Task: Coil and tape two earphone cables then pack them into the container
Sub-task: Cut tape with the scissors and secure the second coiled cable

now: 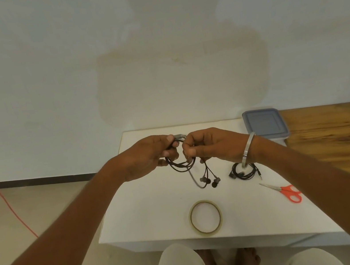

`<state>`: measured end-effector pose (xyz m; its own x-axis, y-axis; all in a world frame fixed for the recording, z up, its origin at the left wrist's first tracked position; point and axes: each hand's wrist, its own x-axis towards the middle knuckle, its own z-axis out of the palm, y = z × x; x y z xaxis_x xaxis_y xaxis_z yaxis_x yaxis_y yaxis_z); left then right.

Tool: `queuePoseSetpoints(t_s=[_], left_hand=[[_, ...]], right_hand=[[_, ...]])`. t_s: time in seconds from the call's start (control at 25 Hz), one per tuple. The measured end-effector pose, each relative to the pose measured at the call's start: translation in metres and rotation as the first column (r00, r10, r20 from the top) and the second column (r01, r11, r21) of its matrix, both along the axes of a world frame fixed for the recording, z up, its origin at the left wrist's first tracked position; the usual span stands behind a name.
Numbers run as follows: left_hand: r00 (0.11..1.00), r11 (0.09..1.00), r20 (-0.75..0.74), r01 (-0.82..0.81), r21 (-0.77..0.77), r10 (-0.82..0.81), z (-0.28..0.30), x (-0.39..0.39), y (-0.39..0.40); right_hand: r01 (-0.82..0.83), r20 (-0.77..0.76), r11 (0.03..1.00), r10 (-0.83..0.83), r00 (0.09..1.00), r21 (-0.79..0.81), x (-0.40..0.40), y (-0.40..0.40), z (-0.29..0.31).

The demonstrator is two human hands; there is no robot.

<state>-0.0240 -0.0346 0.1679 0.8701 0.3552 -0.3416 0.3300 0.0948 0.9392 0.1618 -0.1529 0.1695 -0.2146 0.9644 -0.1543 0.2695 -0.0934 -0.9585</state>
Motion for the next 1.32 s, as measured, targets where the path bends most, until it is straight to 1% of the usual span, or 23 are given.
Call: queuePoseSetpoints(t_s=[0.08,0.12,0.2,0.24,0.32,0.4,0.52,0.6,0.68,0.8,0.88,0.96,1.08,1.2,1.24,1.32], left_hand=[[0.995,0.994,0.026,-0.098,-0.040,0.099,-0.001,-0.001,-0.001],[0.990,0.990,0.018,-0.140,-0.018,0.140,-0.002,-0.001,0.000],[0.978,0.976,-0.017,-0.205,0.076,0.207,-0.003,0.001,-0.003],[0.972,0.966,-0.029,-0.230,0.115,0.235,-0.004,0.003,-0.004],[0.955,0.948,-0.035,-0.289,0.132,0.295,-0.006,0.006,-0.008],[0.942,0.937,-0.036,-0.328,0.121,0.334,-0.007,0.009,-0.011],[0.937,0.922,-0.062,-0.324,0.212,0.344,-0.009,0.012,-0.014],[0.941,0.904,-0.079,-0.288,0.316,0.328,-0.011,0.015,-0.018],[0.950,0.887,-0.091,-0.240,0.394,0.298,-0.012,0.018,-0.021],[0.966,0.886,-0.094,-0.178,0.428,0.240,-0.015,0.021,-0.024],[0.981,0.891,-0.100,-0.103,0.443,0.164,-0.014,0.023,-0.026],[0.994,0.889,-0.084,-0.028,0.457,0.074,-0.012,0.025,-0.029],[0.997,0.866,-0.072,0.011,0.500,0.029,-0.010,0.027,-0.028],[0.996,0.840,-0.080,0.004,0.542,0.047,-0.013,0.027,-0.025],[0.995,0.848,-0.079,-0.014,0.530,0.066,-0.015,0.027,-0.026],[0.991,0.885,-0.069,-0.073,0.459,0.117,-0.015,0.027,-0.027]], right_hand=[[0.035,-0.002,0.999,-0.035,0.999,0.001,0.001,-0.001,-0.007],[0.069,-0.003,0.998,-0.069,0.998,0.009,0.000,-0.002,-0.009],[0.169,0.009,0.984,-0.170,0.985,0.063,0.000,-0.004,-0.013],[0.232,0.043,0.966,-0.238,0.970,0.114,-0.001,-0.003,-0.015],[0.354,0.123,0.915,-0.381,0.917,0.191,-0.001,-0.002,-0.020],[0.439,0.121,0.874,-0.468,0.875,0.207,-0.002,-0.002,-0.022],[0.489,0.076,0.829,-0.525,0.848,0.270,-0.004,-0.003,-0.024],[0.493,0.052,0.819,-0.528,0.847,0.294,-0.003,-0.002,-0.026],[0.462,0.041,0.833,-0.496,0.867,0.303,-0.003,-0.002,-0.027],[0.360,0.104,0.864,-0.419,0.902,0.353,-0.004,-0.003,-0.027],[0.311,0.135,0.878,-0.380,0.915,0.365,-0.005,-0.004,-0.028],[0.297,0.088,0.901,-0.340,0.936,0.317,-0.006,-0.005,-0.027],[0.340,0.001,0.913,-0.349,0.937,0.227,-0.008,-0.005,-0.023],[0.408,-0.025,0.888,-0.412,0.911,0.214,-0.008,-0.006,-0.021],[0.427,-0.041,0.879,-0.429,0.902,0.212,-0.007,-0.006,-0.022],[0.463,-0.108,0.869,-0.450,0.886,0.177,-0.005,-0.006,-0.023]])
